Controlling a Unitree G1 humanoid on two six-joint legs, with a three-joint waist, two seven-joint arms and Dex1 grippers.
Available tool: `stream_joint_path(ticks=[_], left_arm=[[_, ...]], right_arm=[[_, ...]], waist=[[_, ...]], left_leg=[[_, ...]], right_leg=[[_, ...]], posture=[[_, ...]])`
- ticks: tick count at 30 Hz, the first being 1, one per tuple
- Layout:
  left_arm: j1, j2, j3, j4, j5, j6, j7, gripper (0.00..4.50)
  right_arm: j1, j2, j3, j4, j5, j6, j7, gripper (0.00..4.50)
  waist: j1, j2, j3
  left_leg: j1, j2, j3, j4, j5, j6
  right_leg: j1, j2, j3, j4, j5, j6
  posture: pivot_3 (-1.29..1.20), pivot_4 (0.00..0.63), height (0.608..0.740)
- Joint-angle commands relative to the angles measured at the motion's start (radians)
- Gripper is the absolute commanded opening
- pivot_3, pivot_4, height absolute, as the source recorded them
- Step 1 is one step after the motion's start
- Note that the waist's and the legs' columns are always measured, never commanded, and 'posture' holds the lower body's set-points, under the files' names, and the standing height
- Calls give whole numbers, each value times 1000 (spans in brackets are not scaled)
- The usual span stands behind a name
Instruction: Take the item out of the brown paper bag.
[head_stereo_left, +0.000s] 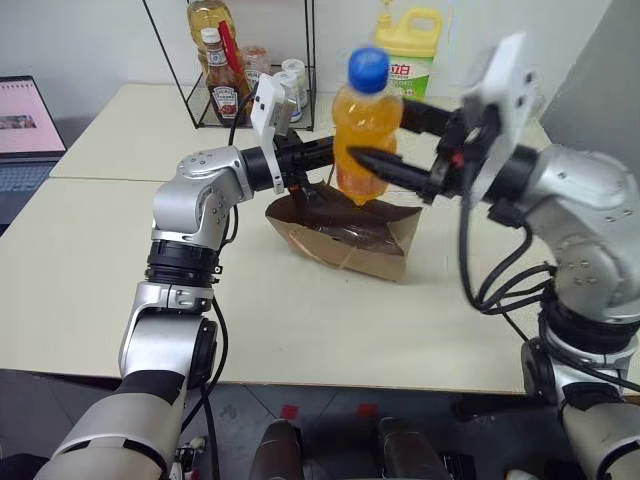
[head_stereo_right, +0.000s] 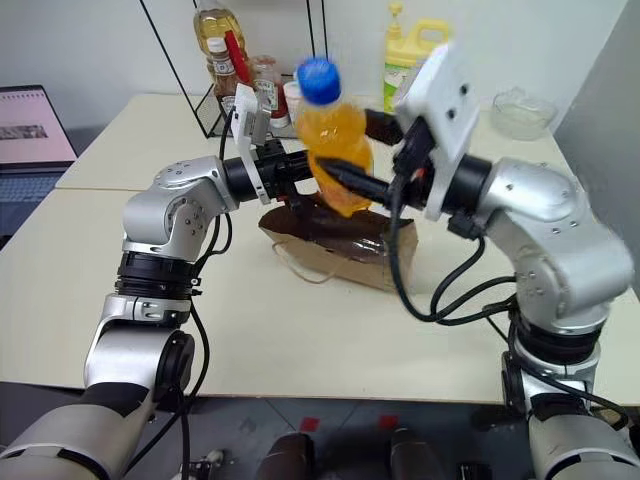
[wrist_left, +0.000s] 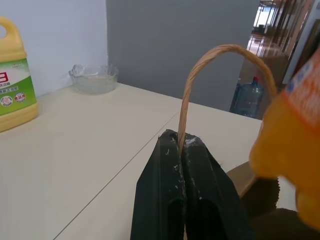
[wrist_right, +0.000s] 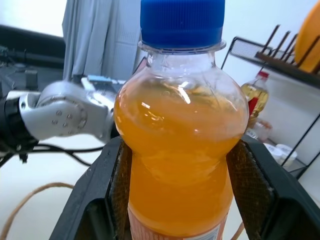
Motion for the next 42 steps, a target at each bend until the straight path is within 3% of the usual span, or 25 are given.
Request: stream_joint_path(ticks=[1, 6, 10, 16, 22, 28, 30, 34, 35, 38, 42], left_arm=[[-22, 1, 13, -17, 0, -16, 3, 0], [-19, 3, 13, -19, -1, -18, 0, 0], [-15, 4, 15, -21, -1, -18, -1, 0], [-11, -3, 16, -33, -1, -15, 4, 0], [-4, 0, 20, -49, -1, -9, 7, 0], [4, 9, 23, -64, -3, 1, 9, 0], [5, 10, 23, -66, -3, 3, 11, 0], [3, 9, 20, -66, -3, 3, 13, 0], [2, 9, 20, -65, -3, 2, 14, 0], [1, 9, 19, -61, -3, 0, 14, 0], [-5, 8, 19, -52, 0, -4, 16, 0]], right_arm=[[-47, -61, -122, -34, 77, 47, -48, 2408], [12, -277, -174, -8, 65, 20, -23, 2408], [327, -602, -103, 41, -162, -249, 116, 2408], [610, -758, 118, 196, -487, -683, 125, 2407], [634, -715, 324, 392, -711, -897, 95, 2406], [605, -644, 375, 448, -789, -912, 113, 2406], [602, -628, 372, 438, -796, -898, 124, 3112], [628, -614, 337, 369, -765, -836, 176, 4360], [637, -614, 319, 330, -747, -807, 193, 4475], [652, -606, 252, 211, -672, -699, 240, 4475], [630, -533, 79, 2, -424, -404, 287, 4475]], waist=[[3, 0, 0], [11, 1, 1], [29, -1, 2], [8, -1, 2], [1, 0, 3], [4, -1, 2], [7, -1, 2], [11, -1, 2], [11, -1, 2], [12, -1, 2], [13, -1, 2]], left_leg=[[0, 0, 0, 0, 0, 0], [-1, -1, 0, 0, -2, 3], [-2, -2, 0, 0, -2, 4], [-3, -7, 1, 2, -2, 5], [-3, -7, 1, 3, 0, 2], [-3, -9, 0, 4, 1, 2], [-2, -10, -1, 4, 1, 3], [-2, -11, -1, 4, 2, 4], [-2, -11, -1, 4, 2, 4], [-2, -11, -1, 3, 2, 4], [-2, -11, -2, 3, 2, 4]], right_leg=[[0, 0, 0, 0, 0, 0], [-1, 0, 0, 0, 0, 0], [0, -1, 0, -3, 0, 0], [-3, -4, 4, -1, 0, 0], [-2, -4, 4, -1, 0, 0], [1, -7, 3, -1, 0, 1], [2, -8, 2, -1, 1, 1], [2, -8, 2, 0, 1, 2], [2, -8, 2, 0, 1, 2], [2, -8, 2, -1, 1, 2], [2, -8, 2, 0, 1, 2]], posture=[[0, 150, 740], [0, 150, 740], [0, 150, 740], [0, 150, 740], [0, 150, 740], [0, 150, 740], [0, 150, 740], [0, 150, 740], [0, 150, 740], [0, 150, 740], [0, 150, 740]])
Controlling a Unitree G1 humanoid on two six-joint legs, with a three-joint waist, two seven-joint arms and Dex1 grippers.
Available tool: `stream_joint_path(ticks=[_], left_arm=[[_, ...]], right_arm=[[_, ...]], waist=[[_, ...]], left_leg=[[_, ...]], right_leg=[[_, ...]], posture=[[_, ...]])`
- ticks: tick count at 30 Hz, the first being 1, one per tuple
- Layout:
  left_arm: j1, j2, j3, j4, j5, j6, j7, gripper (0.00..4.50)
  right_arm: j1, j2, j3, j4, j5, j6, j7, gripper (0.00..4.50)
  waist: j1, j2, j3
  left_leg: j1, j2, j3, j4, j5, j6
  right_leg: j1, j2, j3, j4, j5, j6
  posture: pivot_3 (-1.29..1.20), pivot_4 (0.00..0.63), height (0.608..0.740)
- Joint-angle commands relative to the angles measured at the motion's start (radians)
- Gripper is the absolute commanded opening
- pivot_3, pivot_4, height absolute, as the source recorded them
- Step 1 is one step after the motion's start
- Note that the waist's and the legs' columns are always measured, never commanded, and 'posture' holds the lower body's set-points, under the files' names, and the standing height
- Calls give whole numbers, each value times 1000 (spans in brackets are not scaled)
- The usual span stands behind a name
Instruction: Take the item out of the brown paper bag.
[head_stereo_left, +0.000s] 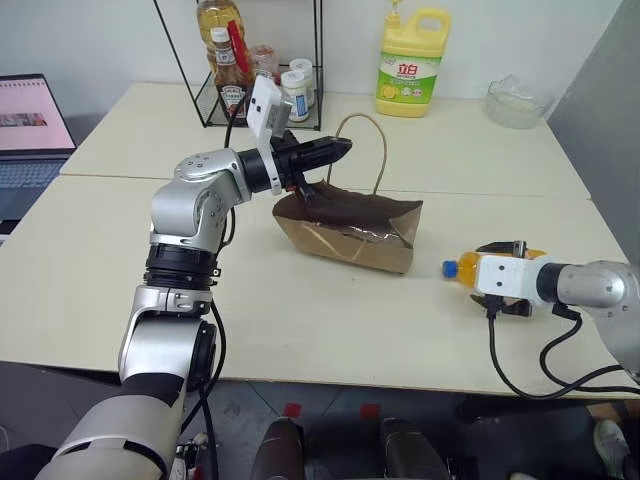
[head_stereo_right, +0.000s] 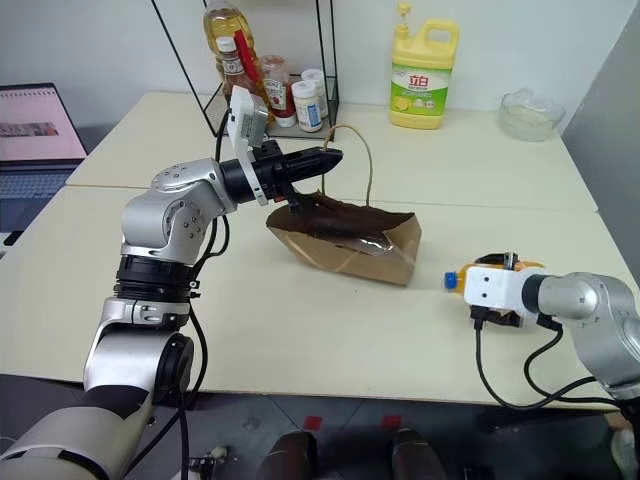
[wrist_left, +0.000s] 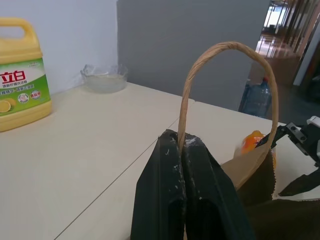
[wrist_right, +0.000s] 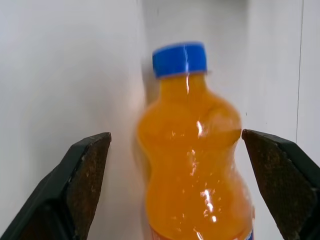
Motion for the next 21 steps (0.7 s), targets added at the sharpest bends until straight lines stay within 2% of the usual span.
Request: stream_joint_path(ticks=[1, 3, 5, 8, 18, 21], left_arm=[[-23, 8, 8, -21, -3, -8, -2, 0], [-25, 7, 7, -17, -1, -6, 0, 0], [-29, 6, 3, -9, 4, -4, 4, 0], [-36, 7, -3, 7, 16, -10, 5, 576], [-42, 35, -6, -3, 85, -130, 1, 3610], [-27, 60, 5, -50, 108, -181, 22, 3610]], right_arm=[[-48, 51, -177, -195, 225, 261, 30, 4475], [-116, 135, -301, -303, 419, 465, 6, 4475], [-166, 191, -378, -373, 539, 600, -26, 4475], [-228, 220, -401, -399, 609, 693, -88, 4500], [-283, 235, -379, -361, 677, 687, -235, 4500], [-260, 235, -375, -353, 665, 650, -262, 4500]], waist=[[0, 0, 0], [1, 0, 0], [2, 0, 0], [4, 0, 0], [4, 0, 0], [3, 0, 0]], left_leg=[[0, 0, 0, 0, 0, 0], [0, 0, -1, 0, 0, 0], [0, 0, -3, 0, 0, 0], [0, 0, -6, 0, 0, 0], [0, -1, -7, -1, 1, 2], [0, -1, -7, -1, 1, 2]], right_leg=[[0, 0, 0, 0, 0, 0], [1, 0, -1, 0, 0, 0], [2, 0, -3, 1, 0, 0], [4, 0, -7, 0, 0, 0], [4, -1, -9, 0, 0, 0], [4, -1, -9, 0, 0, 0]], posture=[[0, 150, 740], [0, 150, 740], [0, 150, 740], [0, 150, 740], [0, 150, 740], [0, 150, 740]])
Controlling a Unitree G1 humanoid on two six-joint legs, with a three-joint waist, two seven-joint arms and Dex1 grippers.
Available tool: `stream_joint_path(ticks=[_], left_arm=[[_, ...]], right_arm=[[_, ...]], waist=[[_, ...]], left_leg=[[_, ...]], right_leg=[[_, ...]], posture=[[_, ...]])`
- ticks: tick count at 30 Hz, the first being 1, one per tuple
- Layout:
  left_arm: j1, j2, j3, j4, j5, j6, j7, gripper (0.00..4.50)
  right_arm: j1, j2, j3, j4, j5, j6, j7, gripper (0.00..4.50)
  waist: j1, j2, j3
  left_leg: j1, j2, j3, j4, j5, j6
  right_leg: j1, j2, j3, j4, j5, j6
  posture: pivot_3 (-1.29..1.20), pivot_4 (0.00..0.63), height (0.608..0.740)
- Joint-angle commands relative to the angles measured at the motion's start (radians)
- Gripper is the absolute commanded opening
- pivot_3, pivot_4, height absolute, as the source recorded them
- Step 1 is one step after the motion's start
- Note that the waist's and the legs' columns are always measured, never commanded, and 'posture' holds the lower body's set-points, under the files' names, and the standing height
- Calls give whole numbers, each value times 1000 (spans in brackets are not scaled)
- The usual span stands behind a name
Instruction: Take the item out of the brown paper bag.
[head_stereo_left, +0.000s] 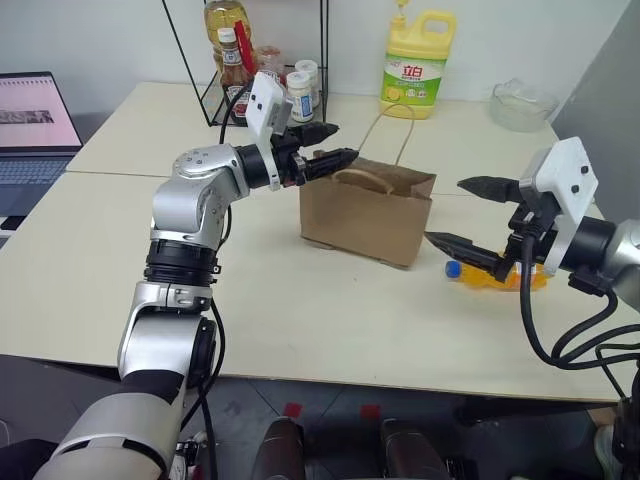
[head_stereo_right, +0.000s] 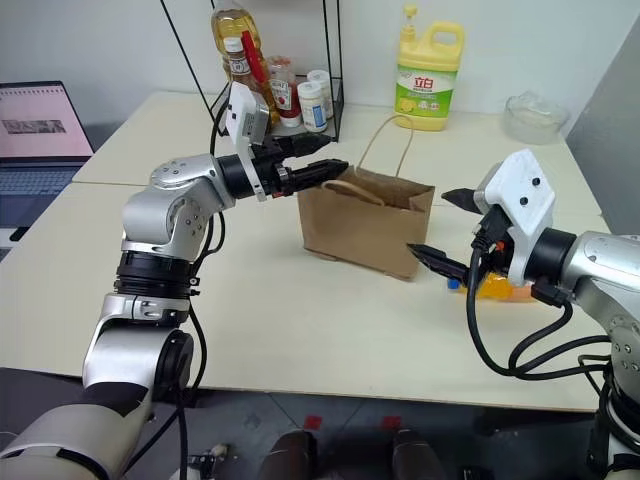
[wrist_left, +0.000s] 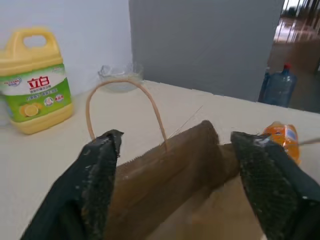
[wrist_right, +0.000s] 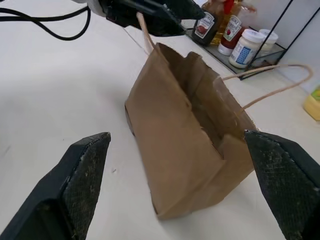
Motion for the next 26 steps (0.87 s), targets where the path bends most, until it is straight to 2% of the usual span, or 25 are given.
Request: stream_joint_path(ticks=[1, 4, 7, 10, 13, 18, 26], left_arm=[[-3, 33, 30, -101, 15, -56, 39, 3610], [49, 54, 81, -215, -13, 0, 109, 3610], [135, 77, 169, -331, -10, 60, 250, 3610], [319, 102, 215, -466, 65, 42, 373, 3610], [450, 104, 257, -538, 48, 140, 447, 3610], [698, 90, 239, -652, 91, 100, 499, 3610], [852, 46, 172, -680, 86, -28, 474, 3610]], right_arm=[[19, -3, -12, -1, -5, -63, -41, 4500], [54, 18, -28, -8, -24, -104, -98, 4500], [119, 55, -44, -33, -40, -151, -157, 4500], [230, 126, -24, -73, -98, -253, -229, 4500], [335, 185, 15, -80, -226, -420, -309, 4500], [508, 304, 71, -61, -300, -578, -371, 4500], [634, 432, 217, -3, -419, -749, -446, 4500]], waist=[[0, 0, 0], [0, 0, 0], [-1, 0, 0], [-4, 1, -1], [0, 1, -1], [4, 0, -1], [4, 0, -1]], left_leg=[[0, 0, 0, 0, 0, 0], [0, 0, 0, 0, 0, 0], [0, 0, 0, 0, 0, 0], [0, 0, 0, 0, 0, 0], [0, 1, 0, 0, 1, -1], [2, 0, -2, 0, 1, 0], [13, 0, -2, -3, 1, 2]], right_leg=[[0, 0, 0, 0, 0, 0], [0, 0, 0, 0, 0, 0], [0, 0, 0, 0, 0, 0], [0, 0, 0, 0, 0, 0], [0, -1, -1, 1, 0, 0], [4, -2, -3, 1, 0, 0], [12, -2, -3, 0, 0, 0]], posture=[[0, 150, 740], [0, 150, 740], [0, 150, 740], [0, 150, 740], [0, 150, 740], [0, 150, 740], [0, 150, 740]])
